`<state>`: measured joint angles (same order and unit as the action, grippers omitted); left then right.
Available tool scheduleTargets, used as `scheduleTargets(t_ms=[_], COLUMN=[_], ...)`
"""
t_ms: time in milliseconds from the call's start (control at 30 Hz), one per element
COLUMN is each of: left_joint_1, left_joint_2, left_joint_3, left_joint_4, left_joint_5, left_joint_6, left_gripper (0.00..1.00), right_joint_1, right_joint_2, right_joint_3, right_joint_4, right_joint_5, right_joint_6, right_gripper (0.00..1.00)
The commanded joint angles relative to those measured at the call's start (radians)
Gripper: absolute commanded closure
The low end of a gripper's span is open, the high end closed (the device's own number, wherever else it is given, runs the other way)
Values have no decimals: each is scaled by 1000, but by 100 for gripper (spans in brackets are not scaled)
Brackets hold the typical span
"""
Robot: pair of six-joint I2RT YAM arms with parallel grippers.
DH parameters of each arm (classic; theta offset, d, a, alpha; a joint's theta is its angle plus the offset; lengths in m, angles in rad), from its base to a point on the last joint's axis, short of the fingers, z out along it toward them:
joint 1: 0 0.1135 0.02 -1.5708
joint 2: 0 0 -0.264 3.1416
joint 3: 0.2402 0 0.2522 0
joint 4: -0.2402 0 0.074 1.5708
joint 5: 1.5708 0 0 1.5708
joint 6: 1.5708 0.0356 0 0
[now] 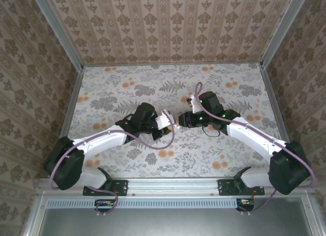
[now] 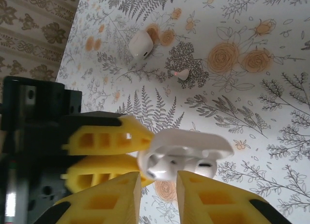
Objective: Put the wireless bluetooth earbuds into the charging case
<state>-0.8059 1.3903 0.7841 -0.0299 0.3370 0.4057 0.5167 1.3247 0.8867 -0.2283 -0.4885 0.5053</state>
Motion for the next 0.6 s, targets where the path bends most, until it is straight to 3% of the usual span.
scheduleTargets(t_ms=[0, 67, 133, 333, 567], left_joint_1=[-27, -39, -41, -39, -36], left_joint_2=[36, 61, 64, 49, 60], left_joint_3=[56, 74, 78, 44, 39], left_joint_4=[-124, -148, -146, -55, -12], left_joint_5=[-205, -242, -209, -62, -18], left_joint_6=[85, 88, 86, 63, 20], left_gripper=[100, 100, 100, 100, 100], right_joint_1=[-2, -2, -1, 9, 26], right_joint_2=[29, 56, 102, 200, 303], right_joint_3=[-28, -35, -45, -48, -10], right_joint_4=[84, 100, 129, 205, 215], right_joint_5=[-40, -64, -97, -146, -179], right_joint_6=[40, 50, 66, 111, 123], right_gripper=[73, 68, 62, 62, 63])
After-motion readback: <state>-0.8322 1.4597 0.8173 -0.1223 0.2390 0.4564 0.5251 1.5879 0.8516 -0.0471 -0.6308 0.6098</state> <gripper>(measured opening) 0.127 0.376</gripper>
